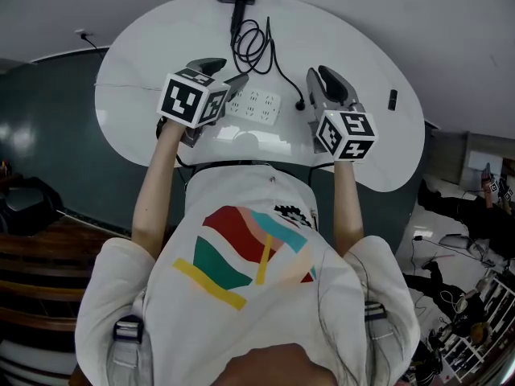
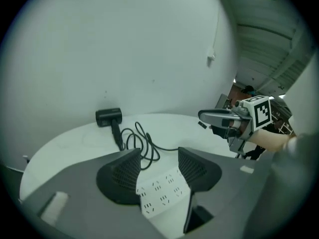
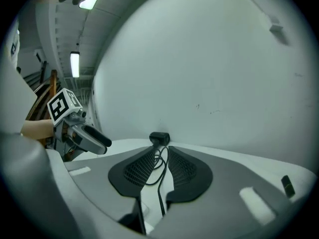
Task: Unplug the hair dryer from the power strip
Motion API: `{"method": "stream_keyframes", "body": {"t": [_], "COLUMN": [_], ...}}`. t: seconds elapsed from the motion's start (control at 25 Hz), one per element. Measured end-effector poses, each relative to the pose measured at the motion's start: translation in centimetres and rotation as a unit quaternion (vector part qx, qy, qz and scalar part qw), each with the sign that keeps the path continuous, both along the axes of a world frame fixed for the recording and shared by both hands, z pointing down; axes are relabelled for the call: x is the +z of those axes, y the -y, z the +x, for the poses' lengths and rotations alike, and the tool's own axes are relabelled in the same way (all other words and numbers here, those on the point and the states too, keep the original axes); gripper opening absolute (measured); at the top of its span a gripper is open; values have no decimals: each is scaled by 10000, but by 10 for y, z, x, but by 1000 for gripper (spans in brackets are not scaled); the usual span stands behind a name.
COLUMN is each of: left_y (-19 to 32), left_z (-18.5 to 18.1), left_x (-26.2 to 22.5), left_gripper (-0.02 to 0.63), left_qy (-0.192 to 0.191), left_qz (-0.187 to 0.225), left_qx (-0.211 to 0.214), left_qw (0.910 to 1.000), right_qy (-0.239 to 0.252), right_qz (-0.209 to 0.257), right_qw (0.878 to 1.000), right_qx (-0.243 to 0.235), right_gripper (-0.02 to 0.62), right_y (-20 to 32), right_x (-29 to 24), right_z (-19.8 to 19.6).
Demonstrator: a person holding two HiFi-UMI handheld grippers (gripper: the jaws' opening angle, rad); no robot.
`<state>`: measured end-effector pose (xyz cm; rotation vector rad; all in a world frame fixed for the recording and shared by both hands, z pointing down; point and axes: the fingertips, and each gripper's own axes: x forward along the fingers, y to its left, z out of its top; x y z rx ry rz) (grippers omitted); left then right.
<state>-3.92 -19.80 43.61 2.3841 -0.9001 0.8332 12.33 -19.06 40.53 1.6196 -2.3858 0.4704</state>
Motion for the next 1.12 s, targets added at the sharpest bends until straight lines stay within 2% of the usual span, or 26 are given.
{"method": "stream_keyframes", "body": {"t": [0.12, 0.24, 0.32, 0.52, 0.6, 0.68, 0.8, 0.92, 1.12], "left_y": [5, 11, 16, 12, 6, 0, -8, -11, -11], "left_z": [11, 15, 9, -9, -14, -15, -14, -15, -23], "left_x": [-38, -75, -99, -140, -145, -146, -146, -148, -143], "left_gripper": [179, 72, 0, 0, 0, 0, 0, 0, 0], "left_qy": [-555, -1209, -1395, -1621, -1598, -1626, -1620, -1568, -1564], "left_qz": [481, 1043, 1606, 2821, 3135, 3244, 3358, 3503, 3500], "left_qx": [-93, -464, -824, -1541, -1692, -1793, -1834, -1797, -1957], "left_qw": [9973, 9861, 9736, 9329, 9206, 9144, 9096, 9058, 9026], "right_qy": [76, -139, -332, -364, -410, -523, -519, -425, -407], "right_qz": [507, 1048, 1359, 1881, 1922, 1982, 2003, 1904, 1819], "right_qw": [9986, 9941, 9897, 9808, 9797, 9781, 9779, 9802, 9820], "right_qx": [119, 244, 297, 372, 387, 360, 309, 328, 307], "right_gripper": [75, 53, 32, 12, 12, 12, 12, 12, 12], "right_y": [10, 13, 11, -3, -10, -15, -22, -26, -30], "right_x": [-37, -70, -89, -119, -122, -123, -116, -105, -95], "right_z": [-8, -20, -29, -47, -54, -59, -65, -68, -71]}}
